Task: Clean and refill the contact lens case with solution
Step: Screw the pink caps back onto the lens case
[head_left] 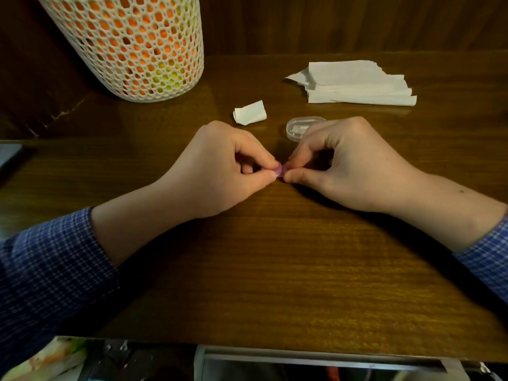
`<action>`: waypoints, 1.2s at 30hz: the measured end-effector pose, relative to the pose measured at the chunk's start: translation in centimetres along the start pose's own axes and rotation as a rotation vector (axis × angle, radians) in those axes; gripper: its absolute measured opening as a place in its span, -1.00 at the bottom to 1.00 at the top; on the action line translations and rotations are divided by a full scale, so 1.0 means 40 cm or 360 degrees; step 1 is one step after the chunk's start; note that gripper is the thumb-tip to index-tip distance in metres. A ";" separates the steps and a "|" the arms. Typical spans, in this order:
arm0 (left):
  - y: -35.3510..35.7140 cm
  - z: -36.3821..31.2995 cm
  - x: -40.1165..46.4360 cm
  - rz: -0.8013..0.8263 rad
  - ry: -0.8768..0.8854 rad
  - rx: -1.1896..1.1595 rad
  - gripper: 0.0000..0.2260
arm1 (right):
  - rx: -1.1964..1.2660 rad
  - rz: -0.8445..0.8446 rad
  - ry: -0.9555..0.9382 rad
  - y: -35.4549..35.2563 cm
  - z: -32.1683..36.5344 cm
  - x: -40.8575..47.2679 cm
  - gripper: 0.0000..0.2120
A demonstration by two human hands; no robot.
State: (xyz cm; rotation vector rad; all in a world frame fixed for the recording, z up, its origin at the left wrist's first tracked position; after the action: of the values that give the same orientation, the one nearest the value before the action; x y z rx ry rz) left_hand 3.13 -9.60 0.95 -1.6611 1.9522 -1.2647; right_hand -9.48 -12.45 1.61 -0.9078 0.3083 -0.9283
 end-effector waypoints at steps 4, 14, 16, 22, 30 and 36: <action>0.000 -0.011 -0.001 0.0018 0.0006 0.0030 -0.86 | -0.0008 -0.0041 -0.0001 0.000 0.006 -0.002 -0.97; -0.005 -0.015 -0.005 0.0009 0.0015 0.0066 -0.85 | -0.0034 0.0077 0.0022 0.004 0.000 -0.005 -0.96; -0.005 -0.023 -0.005 0.0010 0.0034 0.0102 -0.85 | -0.0028 -0.0005 0.0040 0.006 0.004 -0.007 -0.98; -0.007 -0.028 -0.005 0.0010 0.0032 0.0139 -0.85 | -0.0034 0.0022 0.0014 0.003 0.013 -0.011 -0.96; -0.006 -0.026 -0.005 0.0025 0.0016 0.0136 -0.86 | -0.0038 -0.0021 0.0017 0.008 0.010 -0.007 -0.97; -0.004 -0.024 -0.007 0.0051 -0.0011 0.0132 -0.85 | -0.0063 0.0131 -0.0013 0.003 0.015 -0.013 -0.91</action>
State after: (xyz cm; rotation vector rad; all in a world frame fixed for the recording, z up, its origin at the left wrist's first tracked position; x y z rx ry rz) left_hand 2.66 -8.90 1.54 -1.5866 1.8883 -1.3079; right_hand -9.37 -11.67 1.79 -0.9282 0.3554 -0.8452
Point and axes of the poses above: each hand's wrist, its own x-axis towards the middle knuckle, its own y-axis out of the palm, z = x × y, the point moved 10 cm from there along x, towards the middle knuckle, and after that the axes turned 7 degrees about y, right-handed, at the moved point
